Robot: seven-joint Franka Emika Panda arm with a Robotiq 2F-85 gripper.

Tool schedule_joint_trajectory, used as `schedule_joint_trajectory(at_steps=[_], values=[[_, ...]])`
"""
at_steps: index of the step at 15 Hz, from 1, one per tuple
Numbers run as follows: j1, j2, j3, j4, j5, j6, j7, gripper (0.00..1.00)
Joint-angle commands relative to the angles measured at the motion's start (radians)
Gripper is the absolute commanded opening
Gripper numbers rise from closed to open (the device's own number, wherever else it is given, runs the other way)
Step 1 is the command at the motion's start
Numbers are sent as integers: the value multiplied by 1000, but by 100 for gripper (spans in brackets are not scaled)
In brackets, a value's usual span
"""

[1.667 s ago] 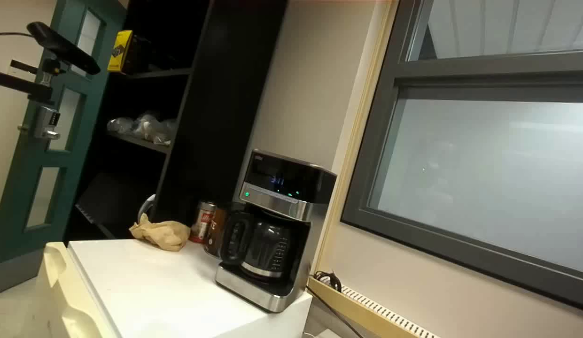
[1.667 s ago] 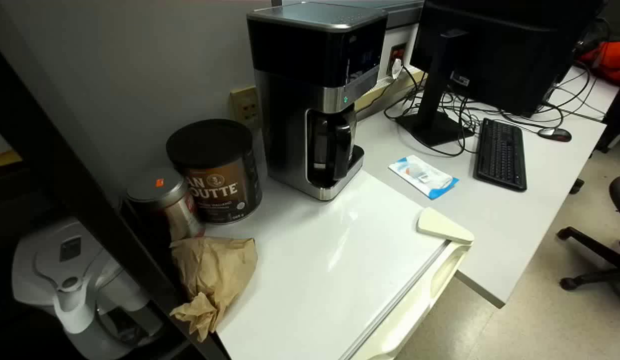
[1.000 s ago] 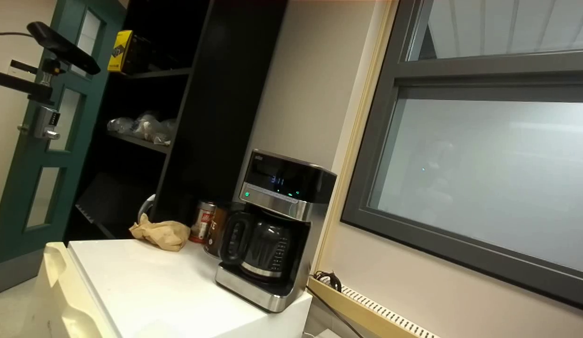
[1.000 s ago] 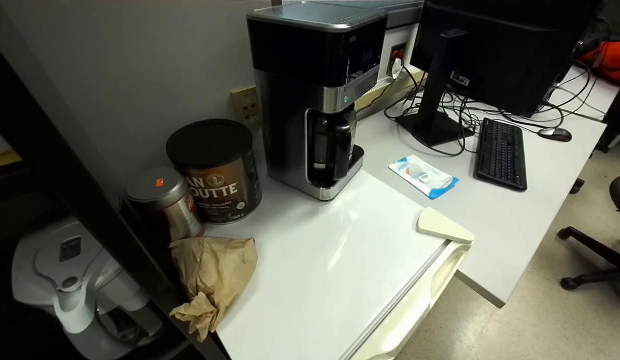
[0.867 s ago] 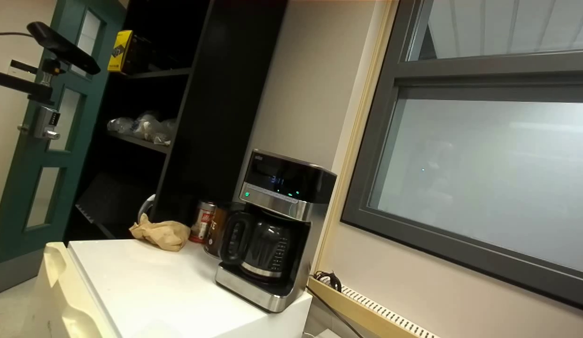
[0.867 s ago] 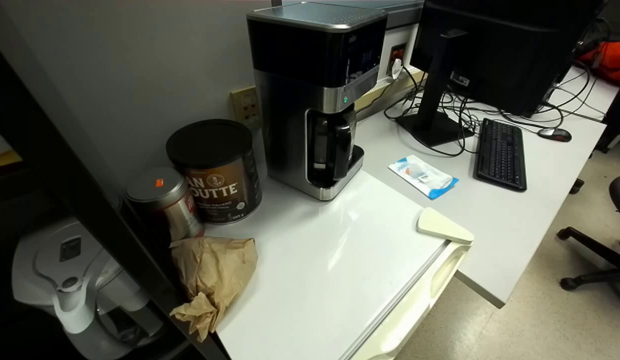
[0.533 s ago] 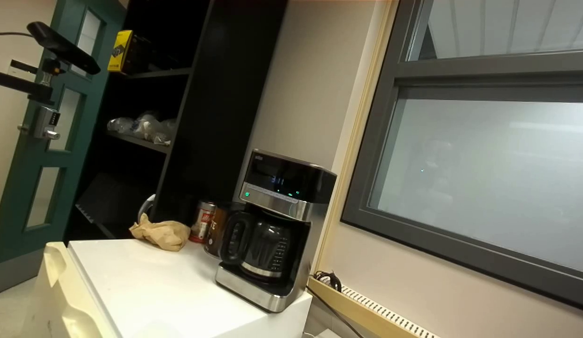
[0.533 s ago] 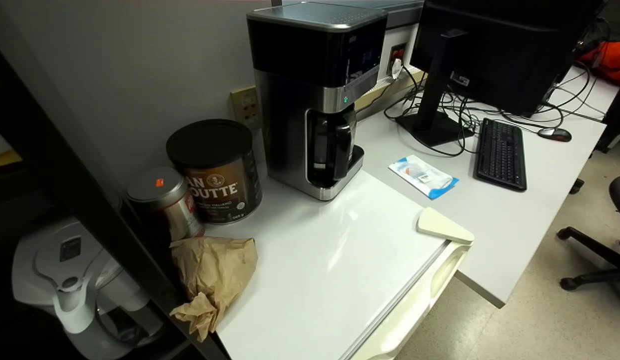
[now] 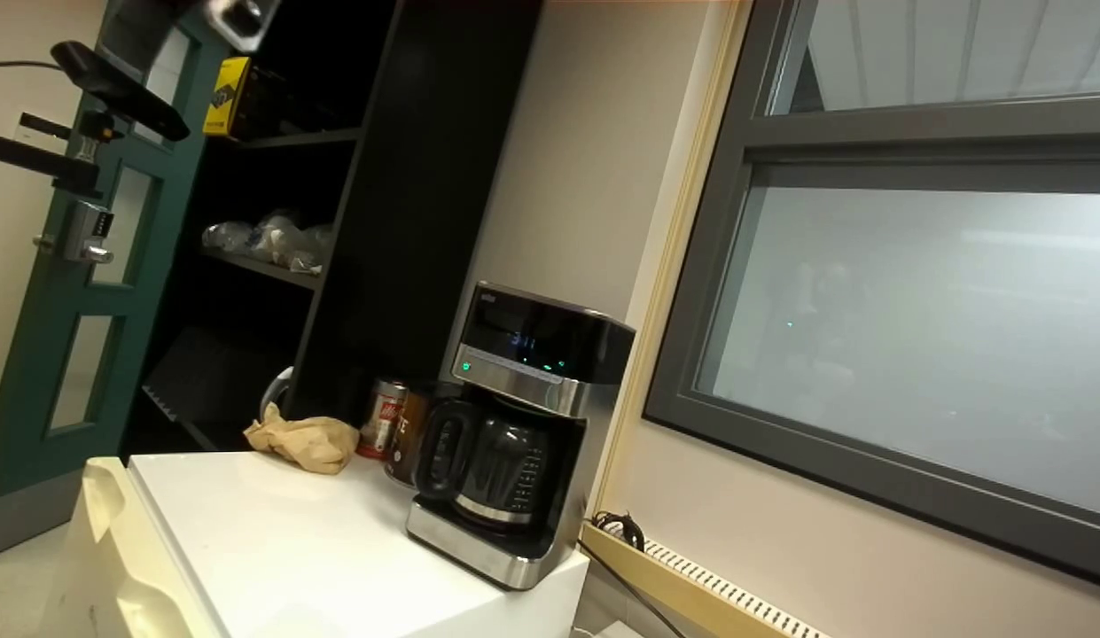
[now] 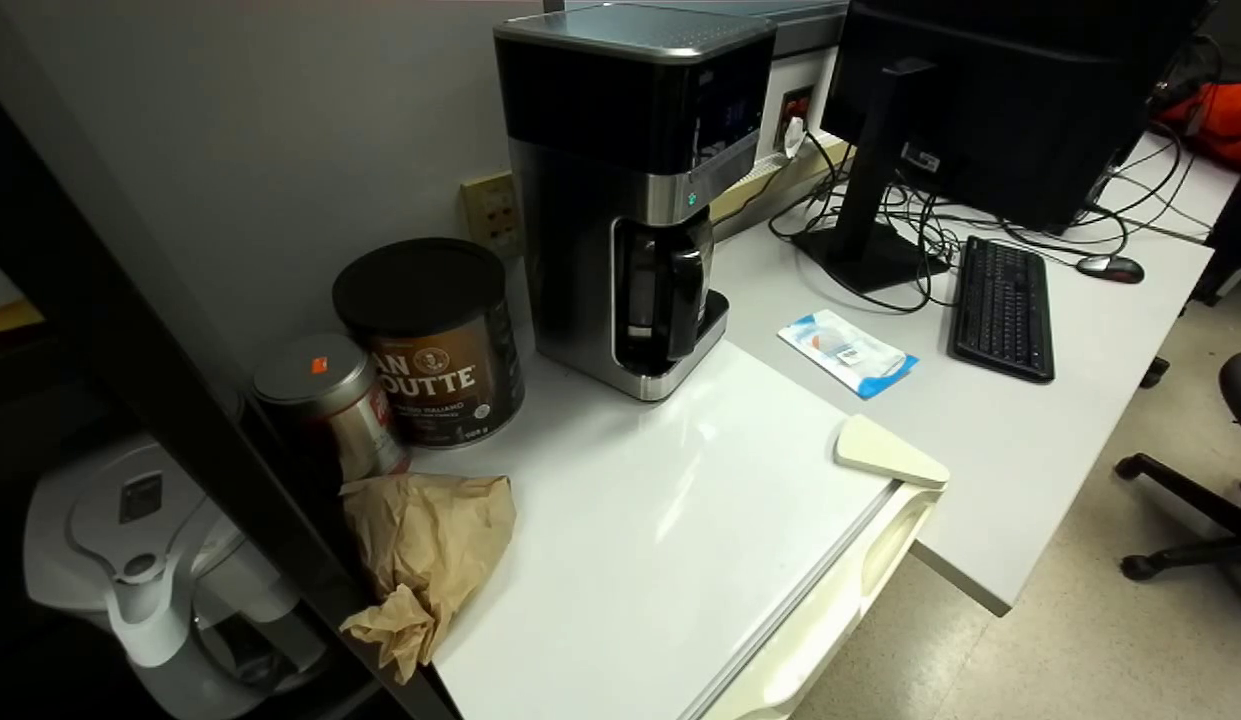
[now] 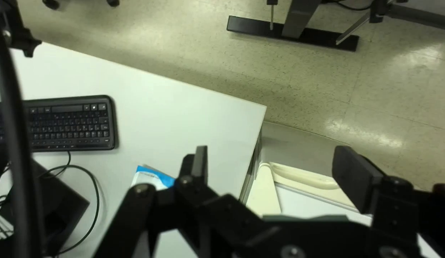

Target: Press the button on the right side of the coffee machine

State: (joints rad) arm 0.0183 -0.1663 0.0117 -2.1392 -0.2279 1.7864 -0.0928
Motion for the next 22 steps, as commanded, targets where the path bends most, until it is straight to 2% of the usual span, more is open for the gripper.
schedule_joint_trajectory(at_steps=[1, 8, 9, 17, 22], values=[[1, 128, 10, 109, -115, 70, -65, 58], [3, 301, 6, 205, -292, 354, -126, 5], [4, 324, 5, 218, -309, 394, -127, 1], [12, 505, -13, 346, -390, 652, -122, 0], [15, 629, -25, 460, -387, 744, -134, 0]])
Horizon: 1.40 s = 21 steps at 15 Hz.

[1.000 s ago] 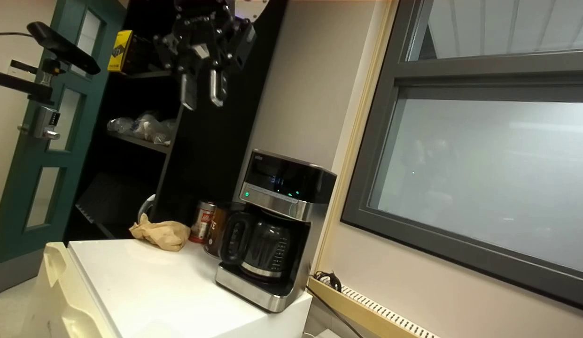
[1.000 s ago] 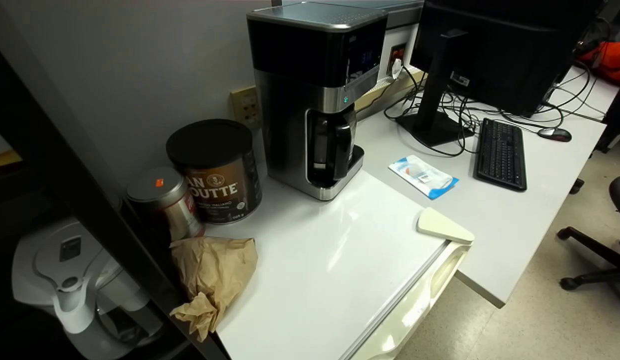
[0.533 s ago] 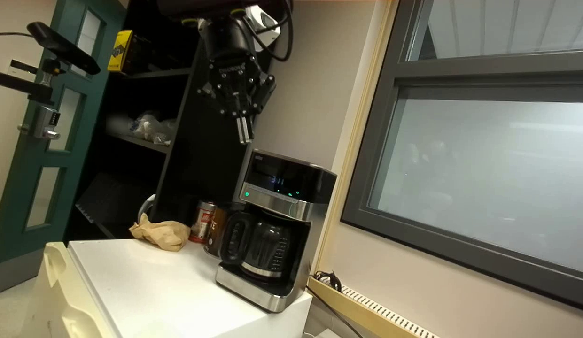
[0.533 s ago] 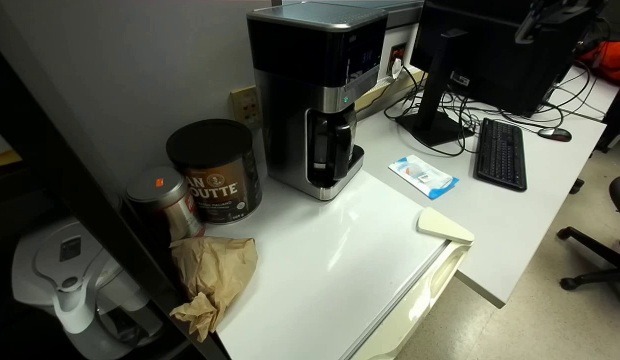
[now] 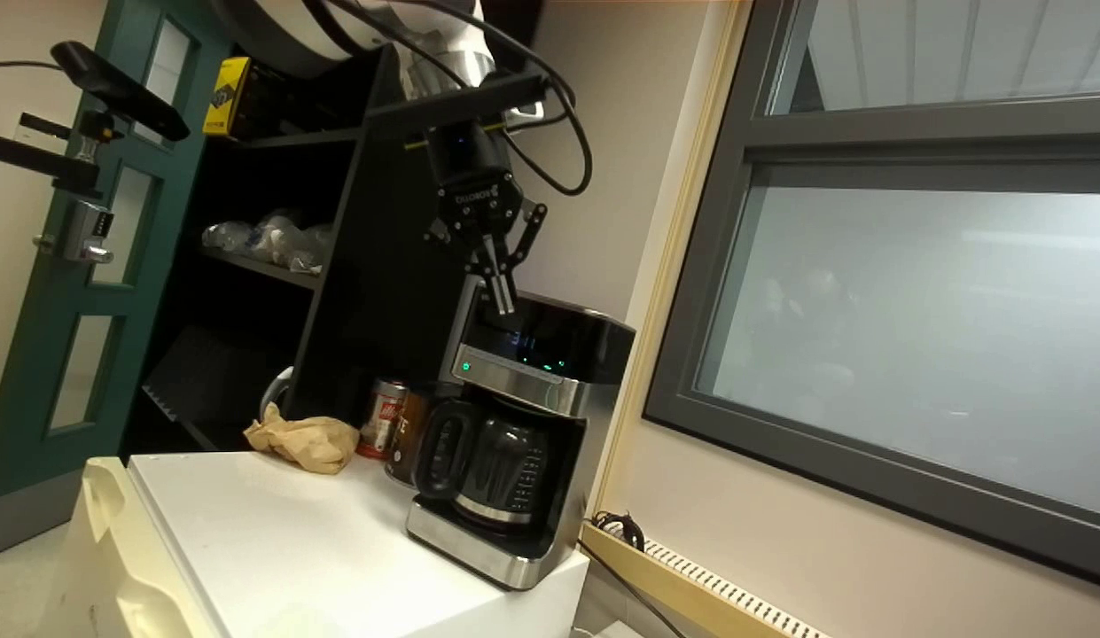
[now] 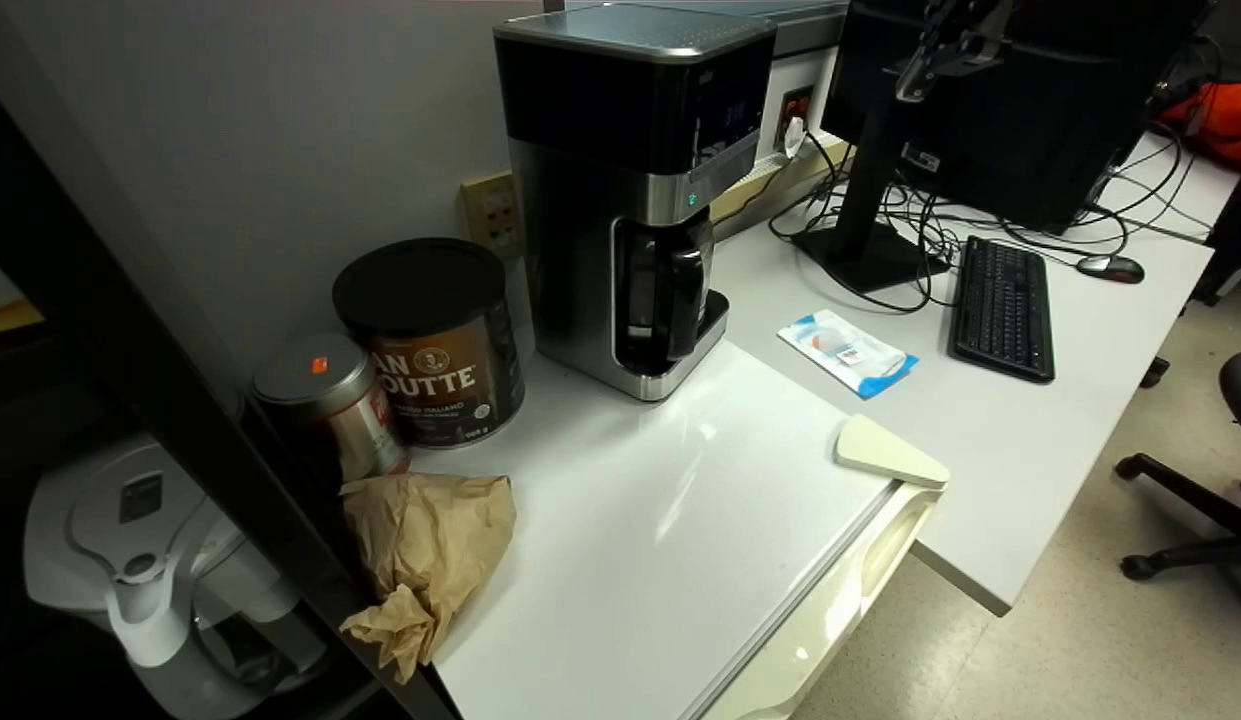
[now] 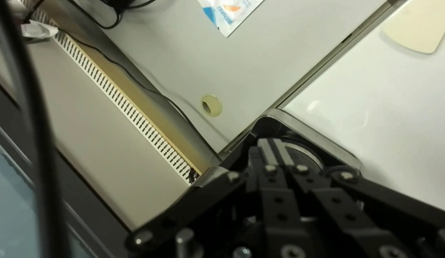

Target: Press the button on the right side of the coffee machine

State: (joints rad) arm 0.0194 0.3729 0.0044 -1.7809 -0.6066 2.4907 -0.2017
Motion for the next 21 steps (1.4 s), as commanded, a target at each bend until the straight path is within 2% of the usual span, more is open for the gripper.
schedule_joint_trajectory(at_steps=[1, 11, 21], values=[[15, 114, -20, 127, -5, 52, -26, 0], [28, 312, -20, 330, 31, 123, -69, 0], [34, 425, -26, 464, 47, 123, -85, 0]])
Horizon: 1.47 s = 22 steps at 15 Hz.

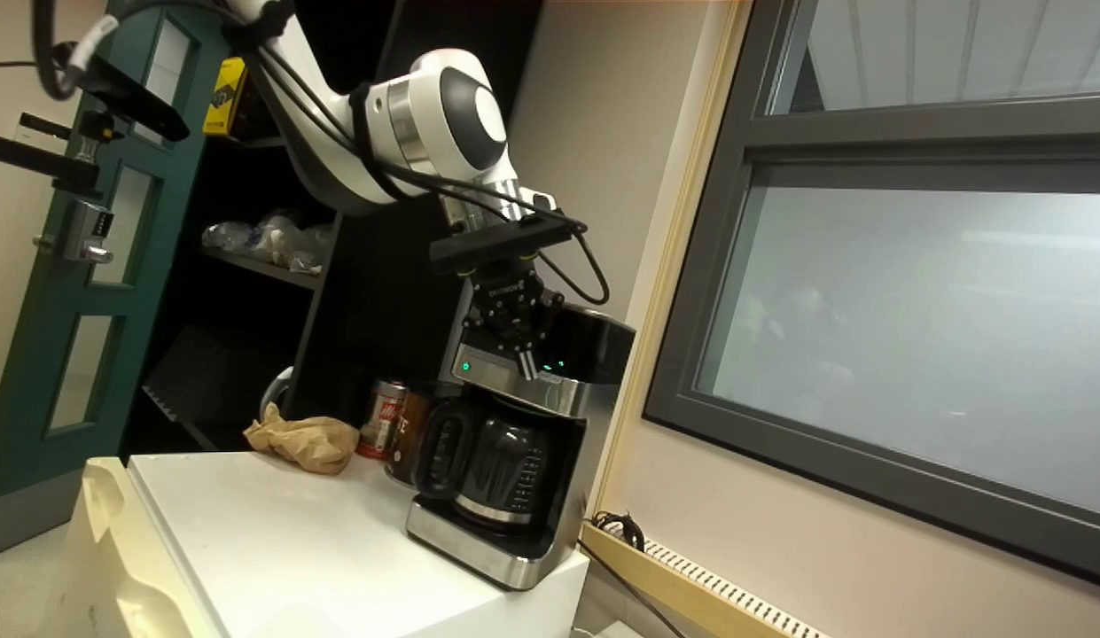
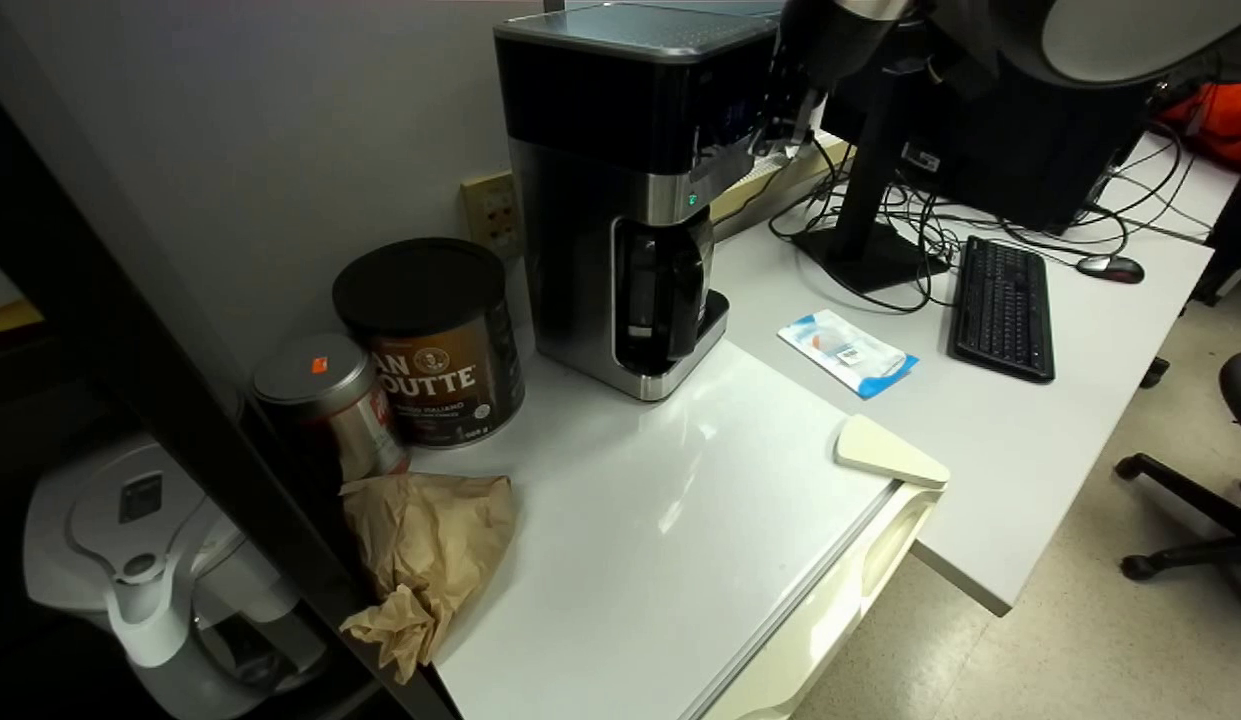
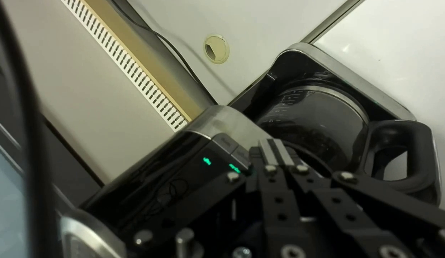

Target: Press the button on the right side of the coffee machine

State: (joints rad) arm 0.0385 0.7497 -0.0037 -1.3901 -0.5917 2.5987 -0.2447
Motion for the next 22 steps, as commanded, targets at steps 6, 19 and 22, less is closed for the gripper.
schedule_joint_trajectory(at_steps=[6, 19, 22], values=[[18, 65, -18, 89, 51, 11, -63, 0], [29, -199, -23, -335, 17, 131, -40, 0], [25, -287, -26, -466, 9, 151, -41, 0]])
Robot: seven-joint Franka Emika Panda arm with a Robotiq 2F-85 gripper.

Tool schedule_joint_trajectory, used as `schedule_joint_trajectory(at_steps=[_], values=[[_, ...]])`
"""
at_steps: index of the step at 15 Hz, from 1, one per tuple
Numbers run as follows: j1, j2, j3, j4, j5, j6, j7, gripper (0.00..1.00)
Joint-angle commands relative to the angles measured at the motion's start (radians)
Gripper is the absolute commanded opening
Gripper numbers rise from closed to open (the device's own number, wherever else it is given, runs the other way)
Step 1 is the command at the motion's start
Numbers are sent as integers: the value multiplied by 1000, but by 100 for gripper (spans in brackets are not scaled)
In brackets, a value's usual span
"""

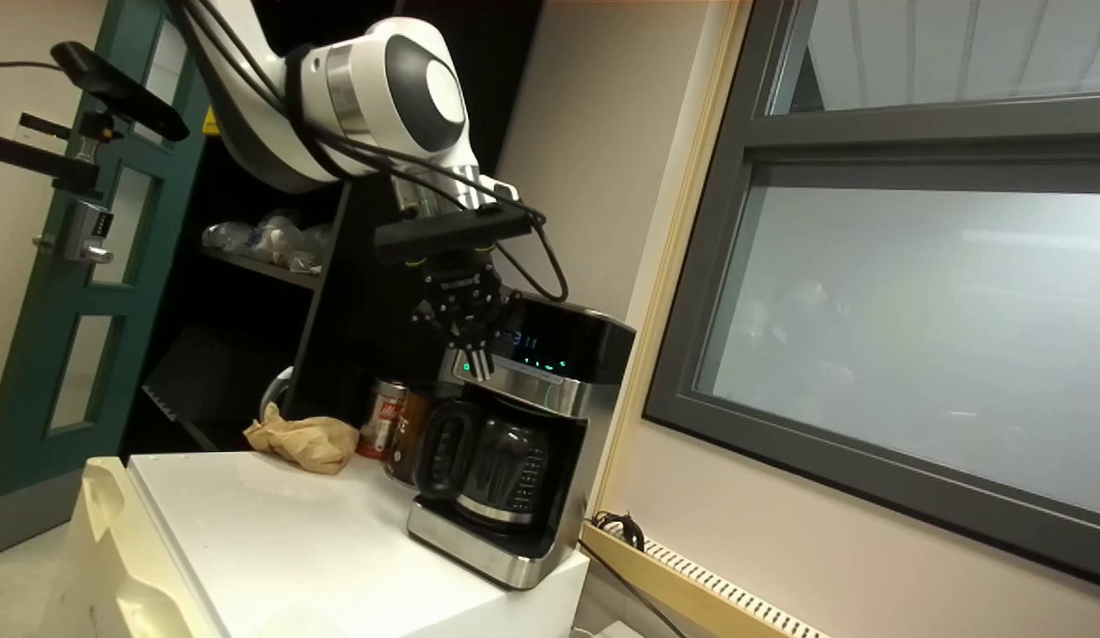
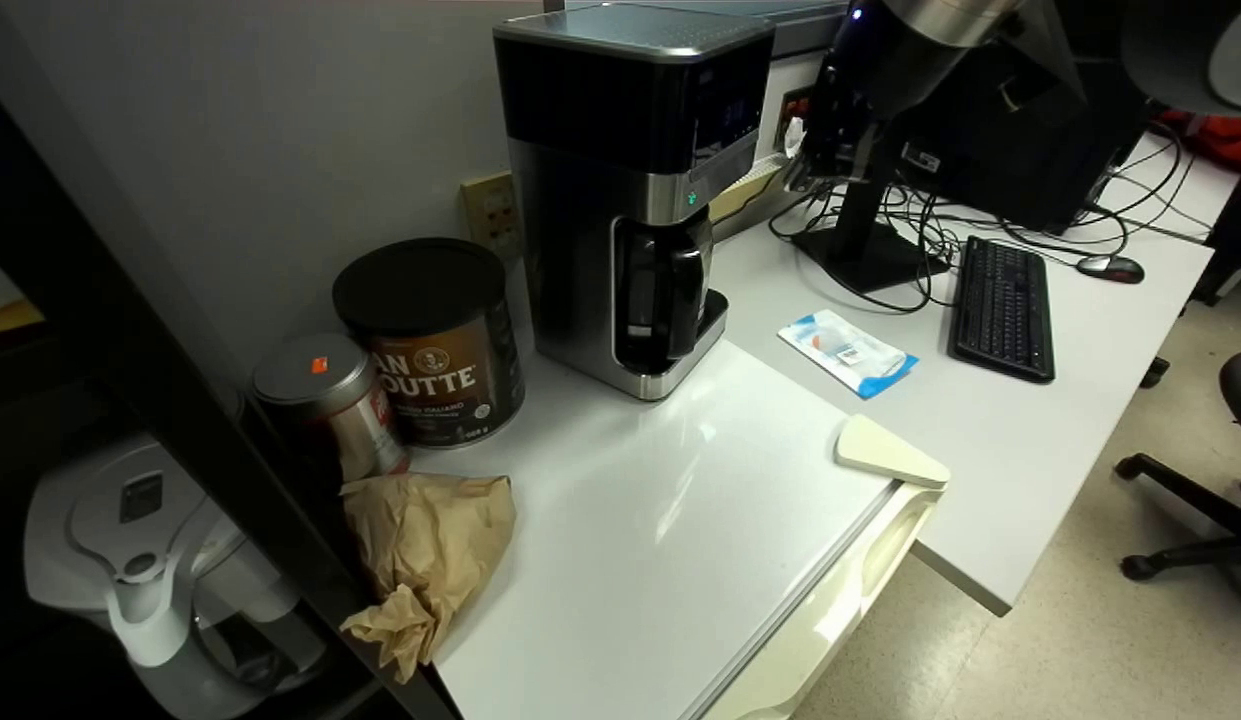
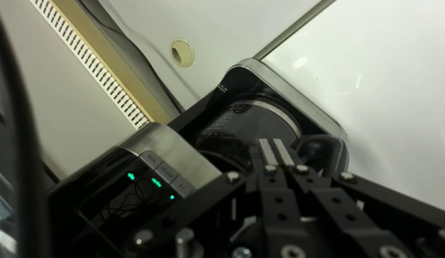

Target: Press the button on the right side of the coffee machine

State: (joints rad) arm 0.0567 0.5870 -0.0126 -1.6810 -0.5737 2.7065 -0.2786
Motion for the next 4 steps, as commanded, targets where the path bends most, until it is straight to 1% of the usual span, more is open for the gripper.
schedule_joint_trajectory(at_steps=[1, 4], values=[[5, -153, -19, -216, -16, 57, -9, 0], [6, -228, -28, -316, -39, 80, -2, 0]])
